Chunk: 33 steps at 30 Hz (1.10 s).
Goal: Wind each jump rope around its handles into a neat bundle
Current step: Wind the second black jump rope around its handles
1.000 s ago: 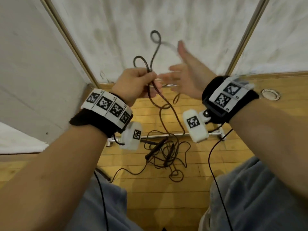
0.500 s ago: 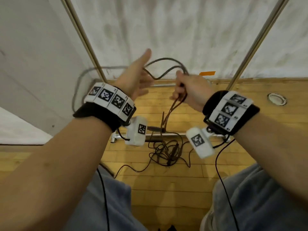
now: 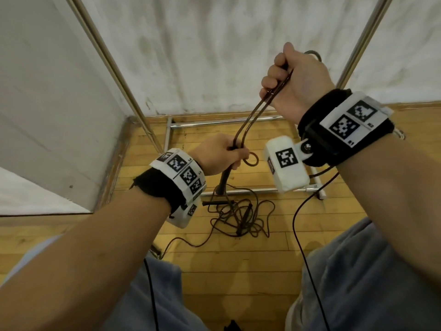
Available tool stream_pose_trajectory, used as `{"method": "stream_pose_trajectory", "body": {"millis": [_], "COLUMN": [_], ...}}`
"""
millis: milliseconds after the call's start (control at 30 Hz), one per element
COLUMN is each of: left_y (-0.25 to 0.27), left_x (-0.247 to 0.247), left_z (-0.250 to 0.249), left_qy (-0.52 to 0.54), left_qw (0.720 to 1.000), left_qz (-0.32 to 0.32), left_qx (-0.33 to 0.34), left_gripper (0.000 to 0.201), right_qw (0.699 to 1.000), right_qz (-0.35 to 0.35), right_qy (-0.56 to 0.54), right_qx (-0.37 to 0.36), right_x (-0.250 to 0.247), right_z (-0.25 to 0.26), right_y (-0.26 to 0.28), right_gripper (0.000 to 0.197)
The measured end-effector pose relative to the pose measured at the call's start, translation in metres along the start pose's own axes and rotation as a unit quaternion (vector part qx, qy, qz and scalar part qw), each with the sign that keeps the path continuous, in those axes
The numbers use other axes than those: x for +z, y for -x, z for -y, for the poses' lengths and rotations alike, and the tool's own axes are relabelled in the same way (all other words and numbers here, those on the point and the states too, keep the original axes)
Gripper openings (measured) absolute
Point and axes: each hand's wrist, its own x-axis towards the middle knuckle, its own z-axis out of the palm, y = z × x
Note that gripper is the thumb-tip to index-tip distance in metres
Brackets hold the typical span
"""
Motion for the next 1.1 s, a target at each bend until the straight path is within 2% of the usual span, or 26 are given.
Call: {"method": "stream_pose_trajectory", "body": {"millis": [100, 133, 200, 267, 333, 400, 533, 667, 733, 800, 867, 900, 967, 1000, 1033, 1067, 1100], "left_y": [-0.002, -0.002, -0.004, -0.003, -0.002, 0.001, 0.006, 0.012, 0.015, 0.017, 0.017, 0.018, 0.018, 0.019, 0.019, 0.019, 0.019], "left_x": [-0.005, -0.009, -0.018, -0.03, -0.043, -0.053, -0.064, -0.065, -0.065, -0.069, -0.079, -0.086, -0.098, -0.103, -0.105, -0.105, -0.104], "left_z": [-0.006, -0.008, -0.012, -0.016, -0.02, -0.021, -0.023, -0.025, -0.024, -0.02, -0.012, -0.007, 0.007, 0.014, 0.02, 0.025, 0.028], "left_qy": [0.094, 0.135, 0.206, 0.277, 0.343, 0.371, 0.41, 0.435, 0.437, 0.426, 0.424, 0.425, 0.413, 0.393, 0.369, 0.34, 0.303], "left_qw": [0.992, 0.983, 0.962, 0.94, 0.917, 0.909, 0.899, 0.891, 0.891, 0.893, 0.879, 0.865, 0.839, 0.835, 0.84, 0.853, 0.872], "left_qz": [-0.084, -0.12, -0.176, -0.198, -0.2, -0.187, -0.151, -0.123, -0.115, -0.143, -0.218, -0.267, -0.355, -0.384, -0.397, -0.393, -0.378], "left_qx": [0.022, 0.024, 0.025, 0.026, 0.028, 0.028, 0.039, 0.045, 0.039, 0.035, 0.023, 0.014, -0.001, -0.009, -0.022, -0.044, -0.074], "left_gripper": [0.026, 0.025, 0.023, 0.025, 0.028, 0.03, 0.028, 0.026, 0.025, 0.025, 0.025, 0.024, 0.025, 0.024, 0.024, 0.023, 0.024], "right_qw": [0.992, 0.985, 0.974, 0.958, 0.936, 0.932, 0.952, 0.953, 0.943, 0.924, 0.879, 0.837, 0.715, 0.65, 0.597, 0.572, 0.586], "right_qz": [-0.002, 0.014, 0.072, 0.157, 0.218, 0.238, 0.219, 0.223, 0.249, 0.256, 0.244, 0.254, 0.296, 0.308, 0.309, 0.299, 0.286], "right_qy": [0.126, 0.173, 0.211, 0.226, 0.247, 0.231, 0.151, 0.115, 0.148, 0.247, 0.396, 0.474, 0.622, 0.683, 0.729, 0.753, 0.748], "right_qx": [-0.014, -0.006, 0.032, 0.084, 0.124, 0.148, 0.154, 0.168, 0.165, 0.14, 0.107, 0.102, 0.12, 0.129, 0.131, 0.128, 0.123], "right_x": [-0.009, -0.012, -0.018, -0.021, -0.023, -0.024, -0.018, -0.008, 0.0, 0.006, 0.008, 0.006, -0.001, -0.004, -0.006, -0.006, -0.006], "right_z": [-0.002, -0.006, -0.016, -0.03, -0.043, -0.054, -0.067, -0.076, -0.082, -0.09, -0.1, -0.104, -0.111, -0.111, -0.11, -0.105, -0.099], "right_y": [-0.005, -0.006, -0.008, -0.006, -0.003, 0.0, 0.004, 0.004, 0.004, 0.005, 0.006, 0.006, 0.007, 0.007, 0.007, 0.006, 0.006], "right_gripper": [0.038, 0.044, 0.054, 0.042, 0.028, 0.028, 0.048, 0.044, 0.031, 0.02, 0.02, 0.022, 0.025, 0.026, 0.028, 0.03, 0.03]}}
